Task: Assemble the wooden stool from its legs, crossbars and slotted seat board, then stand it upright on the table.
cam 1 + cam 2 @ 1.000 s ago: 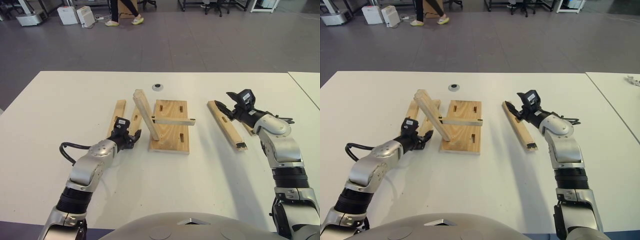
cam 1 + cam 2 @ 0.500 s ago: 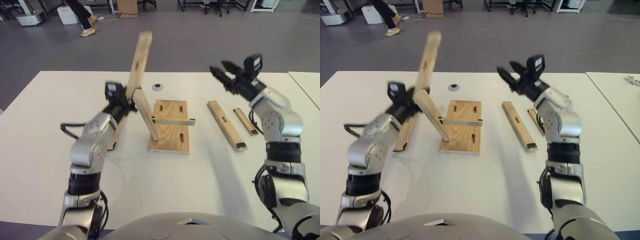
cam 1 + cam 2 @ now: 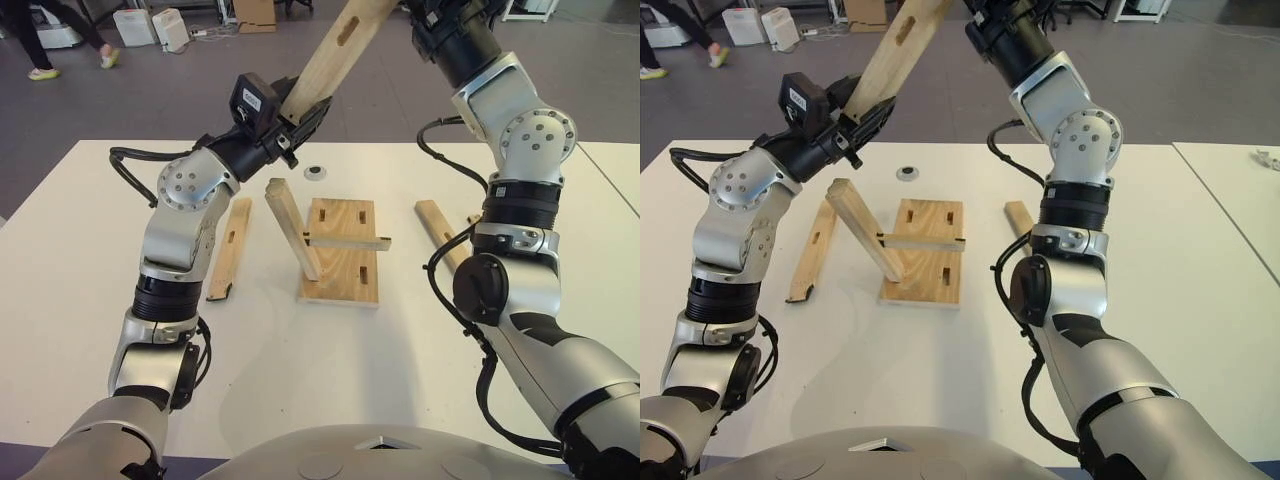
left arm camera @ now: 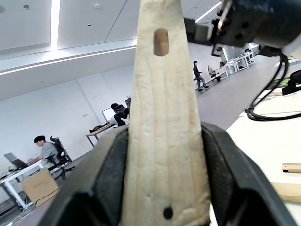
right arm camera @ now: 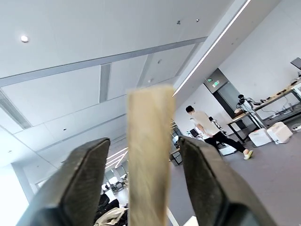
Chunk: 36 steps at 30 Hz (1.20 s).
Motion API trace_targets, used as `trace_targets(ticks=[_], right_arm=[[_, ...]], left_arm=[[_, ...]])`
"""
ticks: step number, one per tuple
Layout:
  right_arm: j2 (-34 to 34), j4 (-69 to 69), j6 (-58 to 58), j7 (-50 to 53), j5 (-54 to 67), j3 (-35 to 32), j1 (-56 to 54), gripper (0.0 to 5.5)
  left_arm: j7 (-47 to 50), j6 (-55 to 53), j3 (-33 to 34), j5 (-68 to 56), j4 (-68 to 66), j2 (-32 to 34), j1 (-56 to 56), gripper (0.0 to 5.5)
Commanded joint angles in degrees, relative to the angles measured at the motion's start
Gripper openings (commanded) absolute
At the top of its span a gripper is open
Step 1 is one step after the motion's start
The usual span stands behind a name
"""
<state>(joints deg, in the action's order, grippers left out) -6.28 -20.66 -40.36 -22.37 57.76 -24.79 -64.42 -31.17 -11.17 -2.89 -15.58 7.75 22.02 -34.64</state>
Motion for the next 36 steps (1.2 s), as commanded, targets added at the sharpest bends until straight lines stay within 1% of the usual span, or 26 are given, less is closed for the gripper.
trace_targets(ticks=[1, 5, 9, 10, 11, 12, 13, 15, 17, 19, 21, 23, 27, 29, 33, 36], right_arm=[[-0.23, 0.13, -1.45, 1.84, 1.9, -0.88, -1.24, 1.88], [-0.92, 1.54, -2.75, 2.5, 1.99, -0.56, 0.1, 1.17], [-1.51, 3.38, -3.63, 3.86, 2.5, -1.49, 2.38, 1.06], [-2.04, 3.74, -3.38, 4.49, 2.4, -2.26, 3.42, 1.06], [-2.82, 4.39, -2.77, 5.4, 2.21, -3.37, 5.11, 1.05], [-3.65, 5.71, -2.21, 6.3, 1.71, -4.21, 7.21, 1.0], [-4.99, 8.56, -1.71, 6.5, 0.09, -4.2, 11.06, 1.0], [-7.8, 16.55, -1.42, 6.47, -4.38, -2.02, 21.2, 1.0], [-8.3, 24.85, -3.0, 8.22, -5.49, -1.73, 31.8, 1.0], [-5.45, 32.9, -5.44, 13.13, -2.99, -3.04, 42.6, 1.0], [-0.99, 37.98, -6.16, 18.18, 0.36, -3.69, 49.92, 1.0], [3.14, 39.85, -5.13, 21.84, 1.98, -3.34, 53.88, 1.0], [5.98, 41.07, -3.0, 25.27, 1.38, -1.36, 57.36, 1.0], [5.33, 42.31, -2.91, 26.76, 1.17, -0.85, 58.94, 1.0], [2.79, 45.81, -3.66, 30.68, 4.11, -1.86, 61.16, 1.0], [1.27, 45.18, -1.94, 32.17, 2.1, -1.51, 61.0, 1.0]], left_arm=[[-2.8, 1.65, 0.32, -0.28, -0.56, 0.51, -1.45, 2.08], [-5.43, 2.08, 0.87, -1.28, -0.6, 0.85, -1.81, 2.08], [-7.2, 2.88, 0.47, 0.0, -0.98, 2.05, -1.98, 2.08], [-6.68, 3.09, 0.49, 0.86, -1.41, 2.15, -2.15, 2.45], [-5.99, 3.0, 0.81, 1.51, -2.12, 2.16, -2.27, 2.48], [-5.46, 2.86, 1.11, 1.99, -2.72, 2.22, -2.27, 2.72], [-4.93, 2.65, 1.48, 2.57, -3.14, 2.6, -1.74, 2.79], [-3.76, 1.81, 2.57, 3.14, -2.78, 3.54, 0.49, 3.09], [-2.44, 0.42, 4.65, 2.54, -0.6, 4.13, 4.17, 3.5], [-0.73, -1.51, 7.29, 0.66, 2.42, 3.71, 7.83, 3.8], [0.98, -3.47, 9.06, -1.14, 5.51, 2.66, 9.81, 4.18], [1.84, -5.05, 9.29, -2.51, 8.2, 2.05, 10.86, 4.2], [2.41, -6.09, 7.65, -1.32, 9.21, 2.28, 11.68, 4.2], [2.65, -6.41, 7.52, -1.07, 9.47, 2.38, 11.97, 4.2], [3.43, -6.8, 7.92, -1.05, 10.35, 2.67, 12.83, 4.2], [3.93, -6.76, 7.66, -0.81, 10.39, 2.41, 12.85, 4.2]])
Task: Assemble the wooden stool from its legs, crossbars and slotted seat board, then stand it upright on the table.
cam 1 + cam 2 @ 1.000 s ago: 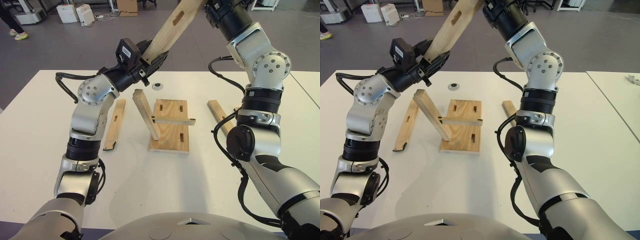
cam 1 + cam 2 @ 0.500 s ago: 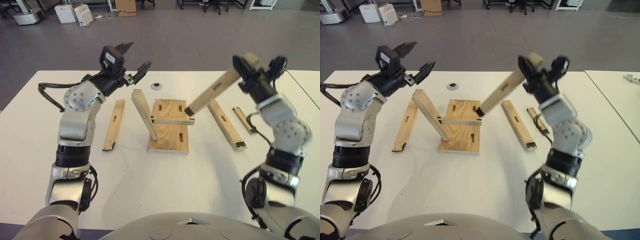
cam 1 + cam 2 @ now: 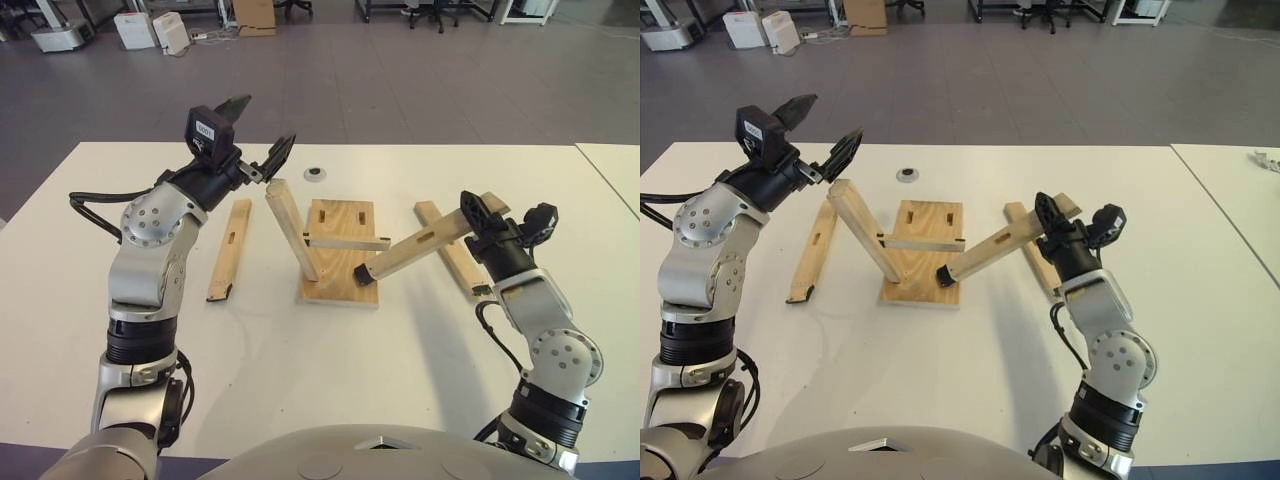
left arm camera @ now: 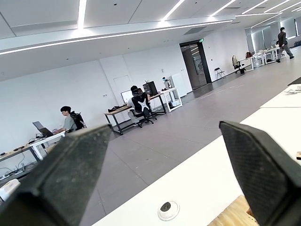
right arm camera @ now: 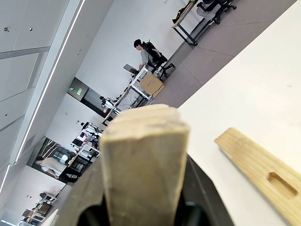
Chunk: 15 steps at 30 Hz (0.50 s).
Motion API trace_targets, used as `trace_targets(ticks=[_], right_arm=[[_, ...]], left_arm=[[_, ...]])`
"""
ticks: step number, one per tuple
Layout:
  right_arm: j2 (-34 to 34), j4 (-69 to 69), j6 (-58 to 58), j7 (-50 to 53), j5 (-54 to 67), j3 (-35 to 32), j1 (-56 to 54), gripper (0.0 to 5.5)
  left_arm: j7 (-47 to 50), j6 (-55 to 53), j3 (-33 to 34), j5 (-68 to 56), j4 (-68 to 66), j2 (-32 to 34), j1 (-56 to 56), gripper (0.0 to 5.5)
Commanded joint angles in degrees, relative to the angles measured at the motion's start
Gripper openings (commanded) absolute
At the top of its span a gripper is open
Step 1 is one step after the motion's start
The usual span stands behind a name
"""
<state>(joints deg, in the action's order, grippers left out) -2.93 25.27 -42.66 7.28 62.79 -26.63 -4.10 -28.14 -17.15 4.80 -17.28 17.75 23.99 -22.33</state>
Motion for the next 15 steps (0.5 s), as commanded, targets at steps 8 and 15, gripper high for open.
trace_targets(ticks=[8, 15], right_arm=[[-3.41, -1.69, 6.72, 3.51, -5.99, 1.14, -1.78, 1.0], [-7.96, 0.2, 9.43, -0.77, -13.08, 5.7, -1.79, 1.0]], left_arm=[[1.19, -0.7, 0.0, 0.4, 0.28, 0.61, -0.01, 4.2], [1.19, -1.28, -1.91, -0.42, 1.67, -1.07, 0.26, 4.2]])
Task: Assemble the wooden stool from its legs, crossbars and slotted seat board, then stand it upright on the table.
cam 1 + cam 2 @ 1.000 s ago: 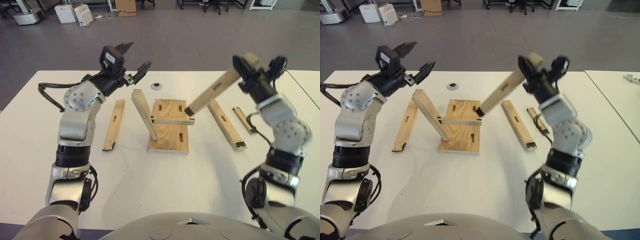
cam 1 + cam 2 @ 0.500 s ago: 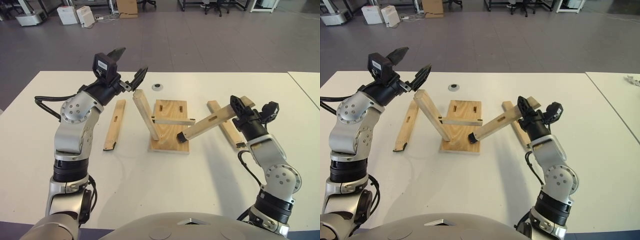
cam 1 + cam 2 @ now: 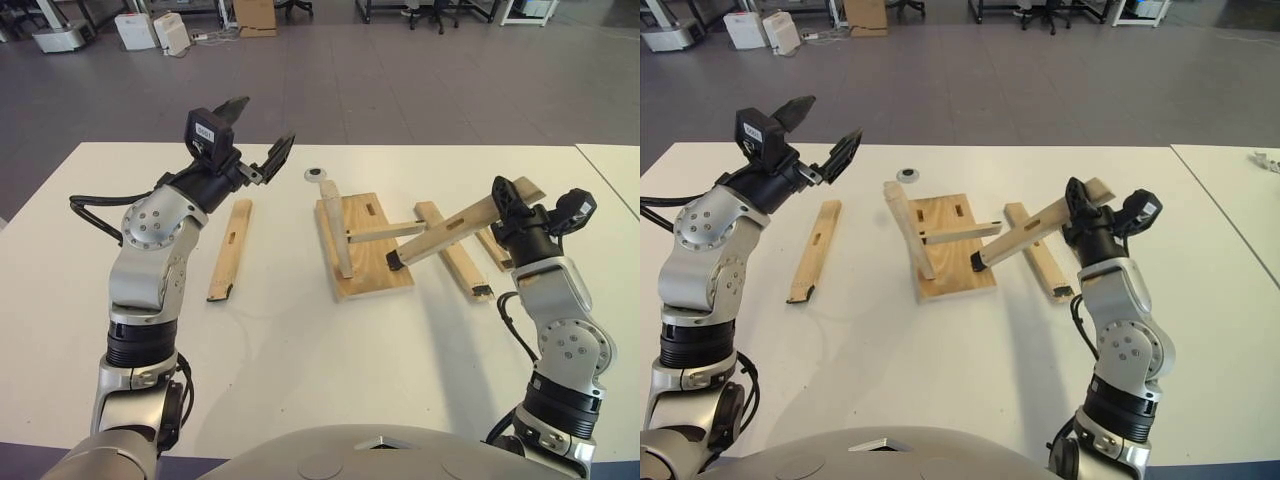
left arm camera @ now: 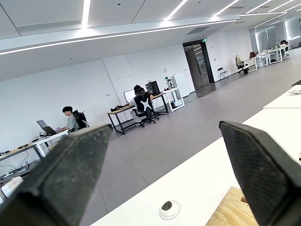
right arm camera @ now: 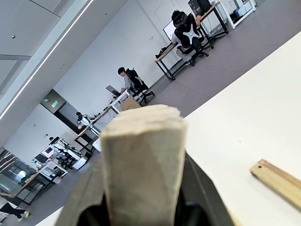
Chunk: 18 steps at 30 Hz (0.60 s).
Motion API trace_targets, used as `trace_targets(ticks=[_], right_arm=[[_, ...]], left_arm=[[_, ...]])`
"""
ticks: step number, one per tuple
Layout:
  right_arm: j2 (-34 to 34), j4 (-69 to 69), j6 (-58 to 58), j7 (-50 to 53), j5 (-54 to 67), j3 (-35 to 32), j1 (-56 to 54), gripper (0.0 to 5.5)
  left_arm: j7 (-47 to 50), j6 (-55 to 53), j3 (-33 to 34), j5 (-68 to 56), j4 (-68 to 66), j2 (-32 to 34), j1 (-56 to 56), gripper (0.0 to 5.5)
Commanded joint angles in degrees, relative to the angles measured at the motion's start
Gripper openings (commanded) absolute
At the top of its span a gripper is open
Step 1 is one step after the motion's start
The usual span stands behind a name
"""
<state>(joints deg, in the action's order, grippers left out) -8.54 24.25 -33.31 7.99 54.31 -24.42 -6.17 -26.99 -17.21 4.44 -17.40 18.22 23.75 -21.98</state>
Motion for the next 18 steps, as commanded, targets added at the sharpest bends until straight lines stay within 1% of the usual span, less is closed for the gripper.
trace_targets(ticks=[1, 3, 5, 8, 13, 18], right_arm=[[-3.54, 1.49, -0.2, -2.25, -7.12, 5.7, 0.77, 1.0], [-6.4, 1.74, -1.9, -3.18, -13.12, 11.85, 1.91, 1.0], [-7.31, 1.11, -3.9, -3.16, -15.32, 15.18, 1.86, 1.0], [-8.11, 1.3, -4.61, -3.34, -17.08, 17.54, 1.67, 1.0], [-7.54, 2.86, -5.2, -2.83, -19.95, 21.35, 2.76, 1.0], [-9.9, 3.4, -4.84, -3.81, -25.4, 24.07, 3.44, 1.01]], left_arm=[[0.06, -1.32, -2.06, -0.42, 1.46, -1.2, -0.24, 4.2], [0.16, -1.81, -3.19, -0.69, 2.5, -2.09, -0.78, 4.2], [0.37, -2.6, -3.88, -1.16, 3.77, -2.85, -1.45, 4.2], [0.8, -3.76, -4.54, -1.82, 5.4, -3.9, -2.27, 4.2], [1.57, -4.54, -5.05, -1.88, 6.36, -5.0, -2.77, 4.2], [3.19, -5.12, -6.58, -1.48, 7.59, -6.53, -3.35, 4.2]])
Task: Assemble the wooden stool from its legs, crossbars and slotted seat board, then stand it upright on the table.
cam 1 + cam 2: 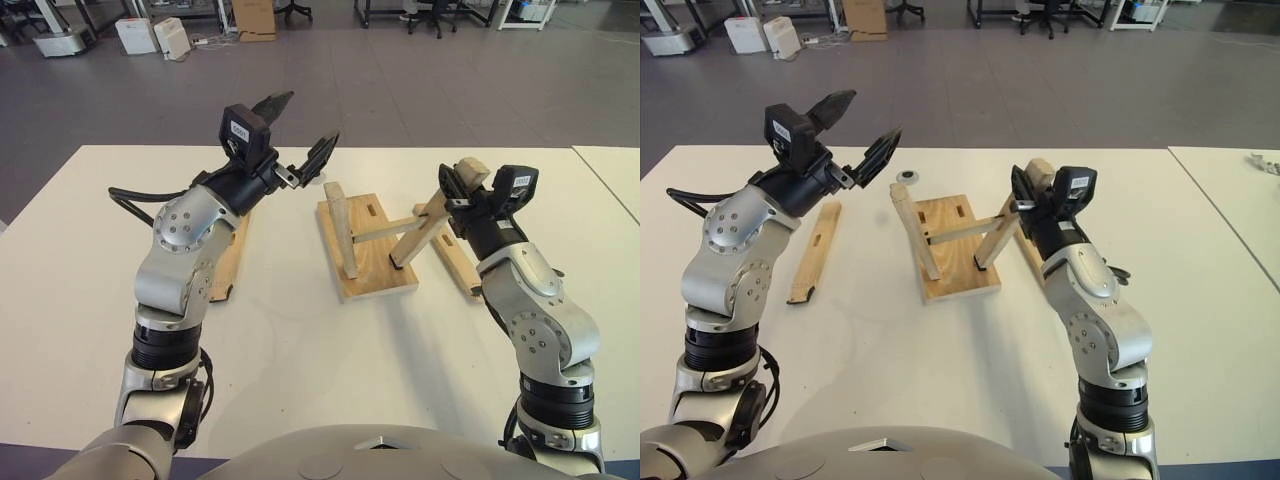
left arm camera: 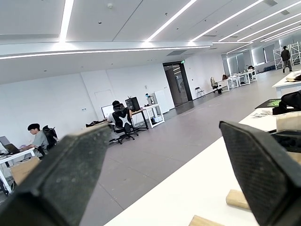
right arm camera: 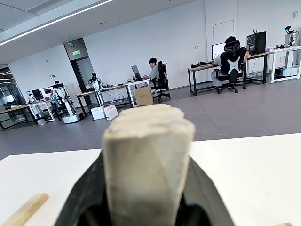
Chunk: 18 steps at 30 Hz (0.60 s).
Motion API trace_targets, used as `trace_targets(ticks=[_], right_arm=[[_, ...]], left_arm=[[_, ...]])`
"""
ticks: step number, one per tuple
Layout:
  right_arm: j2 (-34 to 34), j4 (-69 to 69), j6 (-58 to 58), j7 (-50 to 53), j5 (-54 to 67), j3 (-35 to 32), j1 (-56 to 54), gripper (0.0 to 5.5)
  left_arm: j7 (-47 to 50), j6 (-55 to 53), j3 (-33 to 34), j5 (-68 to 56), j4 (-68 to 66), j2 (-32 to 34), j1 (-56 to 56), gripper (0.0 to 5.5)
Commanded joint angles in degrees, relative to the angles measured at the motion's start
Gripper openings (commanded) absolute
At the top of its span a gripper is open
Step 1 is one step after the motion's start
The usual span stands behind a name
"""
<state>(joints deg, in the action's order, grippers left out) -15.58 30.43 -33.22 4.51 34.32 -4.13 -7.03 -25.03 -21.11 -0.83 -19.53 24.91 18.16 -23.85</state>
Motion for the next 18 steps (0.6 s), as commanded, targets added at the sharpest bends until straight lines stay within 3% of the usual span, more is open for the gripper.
trace_targets(ticks=[1, 2, 6, 14, 18], right_arm=[[-3.19, -2.74, -5.2, -0.83, -6.04, 4.59, 4.47, 1.01], [-3.3, -2.8, -5.46, -1.24, -6.38, 5.22, 4.65, 1.01], [-2.48, -3.61, -5.64, -3.27, -6.49, 5.93, 4.69, 2.04], [-1.63, -0.62, -2.28, -10.47, -5.27, 5.02, 3.13, 3.41], [-3.68, 0.09, -2.85, -14.24, -7.29, 8.29, 4.19, 3.41]], left_arm=[[1.68, -1.19, -2.02, 1.0, 0.9, -1.44, -1.47, 4.2], [2.03, -1.1, -2.77, 1.43, 0.83, -1.84, -1.31, 4.2], [2.53, 1.69, -7.5, 5.72, -2.89, -2.95, 3.27, 4.2], [4.43, 4.61, -9.91, 8.78, -8.0, -4.0, 5.32, 4.2], [5.67, 4.84, -13.27, 9.78, -7.51, -6.41, 6.45, 4.2]])
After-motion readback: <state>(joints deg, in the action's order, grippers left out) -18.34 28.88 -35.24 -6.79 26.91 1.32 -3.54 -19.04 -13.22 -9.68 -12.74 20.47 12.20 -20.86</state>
